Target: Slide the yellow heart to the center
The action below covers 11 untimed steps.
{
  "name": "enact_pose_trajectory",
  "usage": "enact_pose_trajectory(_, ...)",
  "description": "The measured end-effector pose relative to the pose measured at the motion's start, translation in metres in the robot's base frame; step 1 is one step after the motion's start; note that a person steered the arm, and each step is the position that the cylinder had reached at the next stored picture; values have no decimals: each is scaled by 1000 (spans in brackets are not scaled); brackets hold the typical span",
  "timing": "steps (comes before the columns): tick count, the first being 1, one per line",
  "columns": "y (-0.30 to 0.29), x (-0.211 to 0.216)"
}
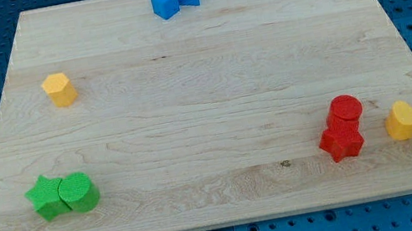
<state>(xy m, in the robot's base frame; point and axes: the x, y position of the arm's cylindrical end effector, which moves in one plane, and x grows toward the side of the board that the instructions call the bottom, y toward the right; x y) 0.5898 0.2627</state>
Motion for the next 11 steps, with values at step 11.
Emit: enact_pose_trajectory(11,-138,-127)
